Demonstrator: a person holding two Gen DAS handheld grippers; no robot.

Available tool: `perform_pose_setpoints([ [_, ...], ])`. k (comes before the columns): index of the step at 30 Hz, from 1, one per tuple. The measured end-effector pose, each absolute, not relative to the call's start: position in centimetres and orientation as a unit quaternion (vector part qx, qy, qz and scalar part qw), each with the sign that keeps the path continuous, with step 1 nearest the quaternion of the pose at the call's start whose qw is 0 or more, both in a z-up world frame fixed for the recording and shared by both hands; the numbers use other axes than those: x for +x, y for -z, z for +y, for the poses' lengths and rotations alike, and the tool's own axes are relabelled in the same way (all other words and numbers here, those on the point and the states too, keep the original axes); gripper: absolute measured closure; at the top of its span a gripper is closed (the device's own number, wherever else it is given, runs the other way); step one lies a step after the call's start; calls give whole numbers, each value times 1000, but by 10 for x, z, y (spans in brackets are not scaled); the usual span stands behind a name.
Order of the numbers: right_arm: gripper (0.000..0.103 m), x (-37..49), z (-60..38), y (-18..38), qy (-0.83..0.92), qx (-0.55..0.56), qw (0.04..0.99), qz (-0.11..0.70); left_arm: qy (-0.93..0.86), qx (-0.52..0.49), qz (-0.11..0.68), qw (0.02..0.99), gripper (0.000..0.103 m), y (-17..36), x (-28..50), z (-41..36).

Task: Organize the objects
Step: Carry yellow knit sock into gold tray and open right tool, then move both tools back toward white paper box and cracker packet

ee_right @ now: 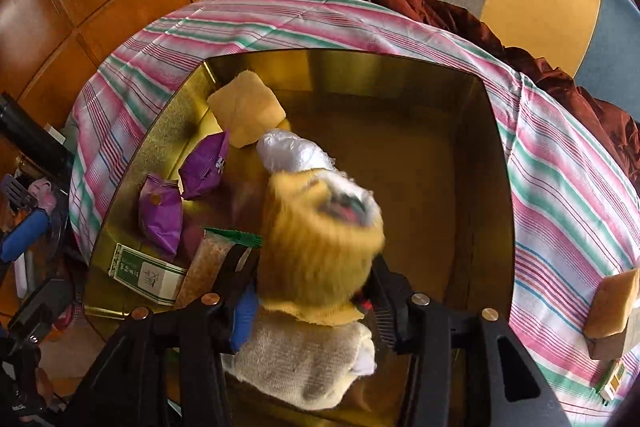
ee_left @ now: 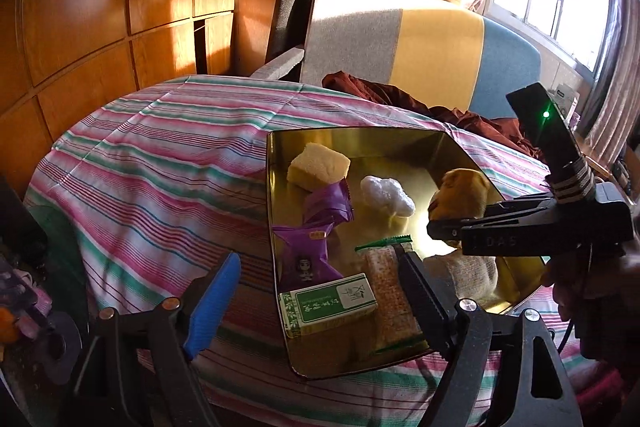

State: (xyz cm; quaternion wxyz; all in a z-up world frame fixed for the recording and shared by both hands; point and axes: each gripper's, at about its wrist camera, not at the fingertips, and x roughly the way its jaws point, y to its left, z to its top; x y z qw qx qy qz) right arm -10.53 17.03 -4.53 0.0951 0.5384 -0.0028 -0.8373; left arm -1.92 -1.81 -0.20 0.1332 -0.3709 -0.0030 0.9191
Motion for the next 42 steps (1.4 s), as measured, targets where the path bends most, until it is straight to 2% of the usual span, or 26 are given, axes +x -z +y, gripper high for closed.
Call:
perform_pose_setpoints([
  [4, 40, -102, 168, 45, 838, 536, 105, -8, -919, -375, -5, 126, 20, 6, -20, -23],
  [11, 40, -90, 174, 37, 845, 524, 104, -25, -918, -375, -1, 128, 20, 6, -17, -20],
  [16, 27, -75, 189, 21, 859, 502, 93, -38, -917, -375, 8, 136, 19, 4, -13, -11],
  [23, 22, -49, 236, -2, 881, 468, 51, -59, -915, -374, 22, 150, 18, 0, -9, 4],
  [27, 21, -35, 276, -8, 885, 457, 10, -84, -912, -373, 29, 167, 11, -2, -6, 15],
  [35, 20, 2, 374, -8, 880, 447, -96, -126, -902, -375, 48, 209, 5, -7, -3, 47],
  [42, 20, 58, 500, -5, 853, 404, -262, -201, -892, -368, 73, 253, 1, -16, 1, 86],
])
